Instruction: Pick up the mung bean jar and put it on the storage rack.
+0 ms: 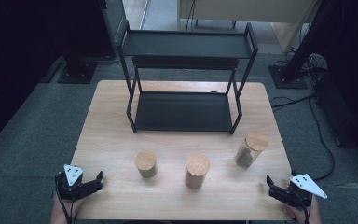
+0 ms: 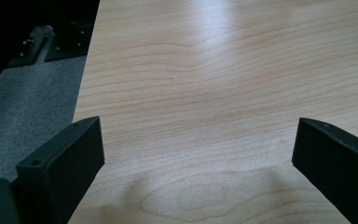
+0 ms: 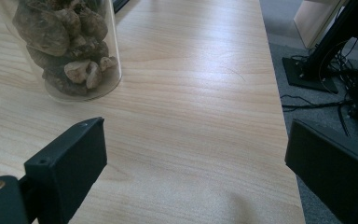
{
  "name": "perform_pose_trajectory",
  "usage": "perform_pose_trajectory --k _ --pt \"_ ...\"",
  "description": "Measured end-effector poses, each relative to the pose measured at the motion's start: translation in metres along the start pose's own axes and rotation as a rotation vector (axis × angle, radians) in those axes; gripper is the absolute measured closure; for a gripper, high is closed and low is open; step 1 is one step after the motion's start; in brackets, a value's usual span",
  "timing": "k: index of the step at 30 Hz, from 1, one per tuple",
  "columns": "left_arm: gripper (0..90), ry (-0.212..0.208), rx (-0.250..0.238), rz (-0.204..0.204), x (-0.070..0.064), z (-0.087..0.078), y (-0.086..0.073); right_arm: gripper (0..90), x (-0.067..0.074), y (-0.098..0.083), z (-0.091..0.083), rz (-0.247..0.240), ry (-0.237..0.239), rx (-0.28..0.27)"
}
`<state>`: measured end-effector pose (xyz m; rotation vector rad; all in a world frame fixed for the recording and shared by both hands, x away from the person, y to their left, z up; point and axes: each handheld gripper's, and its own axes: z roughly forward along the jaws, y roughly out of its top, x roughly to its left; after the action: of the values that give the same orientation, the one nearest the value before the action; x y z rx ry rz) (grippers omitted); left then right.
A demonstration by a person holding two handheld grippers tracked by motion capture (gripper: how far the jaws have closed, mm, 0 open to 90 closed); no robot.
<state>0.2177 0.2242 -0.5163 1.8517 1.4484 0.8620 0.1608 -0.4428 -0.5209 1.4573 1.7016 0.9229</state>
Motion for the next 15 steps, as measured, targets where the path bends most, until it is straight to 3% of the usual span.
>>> perform_pose_trajectory --k 5,11,15 --pt "3.9 -0.003 -0.021 -0.028 0.0036 -0.0023 -0.0009 5.1 -0.0018 0.0003 0.0009 0.019 0.011 0.009" --pt "3.9 -0.011 -0.035 -0.005 0.0005 -0.0046 -0.0002 5.1 -0.0020 0.0007 0.0018 0.021 0.008 0.020" --pt "3.9 -0.027 -0.044 -0.025 -0.0004 -0.0068 0.0013 5.1 -0.0017 0.0007 0.0018 0.016 0.007 0.020"
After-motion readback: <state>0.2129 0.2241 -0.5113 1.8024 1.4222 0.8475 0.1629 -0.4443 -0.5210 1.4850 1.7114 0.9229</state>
